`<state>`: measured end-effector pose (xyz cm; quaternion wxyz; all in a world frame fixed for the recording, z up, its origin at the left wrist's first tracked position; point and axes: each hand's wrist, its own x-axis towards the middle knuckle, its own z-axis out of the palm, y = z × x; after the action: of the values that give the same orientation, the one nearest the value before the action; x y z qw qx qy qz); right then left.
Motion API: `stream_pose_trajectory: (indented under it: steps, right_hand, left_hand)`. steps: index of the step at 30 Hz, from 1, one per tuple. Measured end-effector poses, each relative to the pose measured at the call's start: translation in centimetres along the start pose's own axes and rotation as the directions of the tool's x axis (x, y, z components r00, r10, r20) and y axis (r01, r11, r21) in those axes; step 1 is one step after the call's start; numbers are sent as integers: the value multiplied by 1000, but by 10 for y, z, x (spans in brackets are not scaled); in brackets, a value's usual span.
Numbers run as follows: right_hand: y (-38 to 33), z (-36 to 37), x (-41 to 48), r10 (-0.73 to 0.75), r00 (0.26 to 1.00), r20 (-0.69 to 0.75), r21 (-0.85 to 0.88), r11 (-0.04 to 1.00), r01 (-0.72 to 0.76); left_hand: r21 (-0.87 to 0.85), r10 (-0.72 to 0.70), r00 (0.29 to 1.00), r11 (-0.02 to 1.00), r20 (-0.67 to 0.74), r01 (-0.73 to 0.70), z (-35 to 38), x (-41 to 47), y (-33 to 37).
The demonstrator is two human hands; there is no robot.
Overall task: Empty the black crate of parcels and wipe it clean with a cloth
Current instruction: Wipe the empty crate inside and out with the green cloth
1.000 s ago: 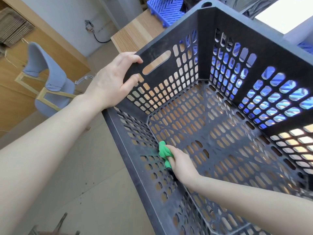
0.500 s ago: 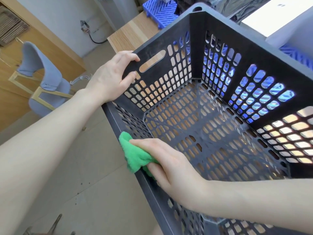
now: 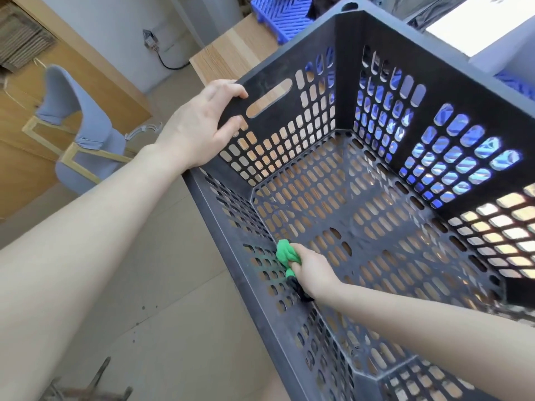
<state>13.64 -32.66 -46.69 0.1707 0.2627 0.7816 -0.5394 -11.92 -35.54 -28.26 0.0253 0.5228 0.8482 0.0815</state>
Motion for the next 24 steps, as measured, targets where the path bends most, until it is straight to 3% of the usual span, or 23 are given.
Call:
stream_pose_trajectory:
  steps: [5, 11, 14, 18, 20, 24]
  right_hand:
    - [-5, -4, -6, -6, 1000, -22, 9, 1000, 6]
    - [-50, -36, -66, -252, 964, -85, 58, 965, 257]
    - [-72, -56, -111, -386, 916, -109, 139, 907, 398]
    - [-79, -65, -140, -528, 839, -129, 166, 823, 544]
    - [-72, -59, -133, -519, 845, -130, 124, 837, 533]
    - [-49, -34, -104, -348, 929, -123, 87, 929, 360]
  left_hand:
    - [12, 3, 1000, 1000, -3, -3, 0, 0, 1]
    - [84, -1, 1000, 996, 29, -1, 2, -1, 0]
    - [162, -4, 999, 987, 37, -2, 5, -5, 2]
    - [144, 3, 1000, 990, -24, 0, 10, -29, 21]
    - [56, -43, 999, 997, 1, 43, 10, -43, 37]
    - [-4, -66, 996, 998, 66, 67, 12, -68, 64]
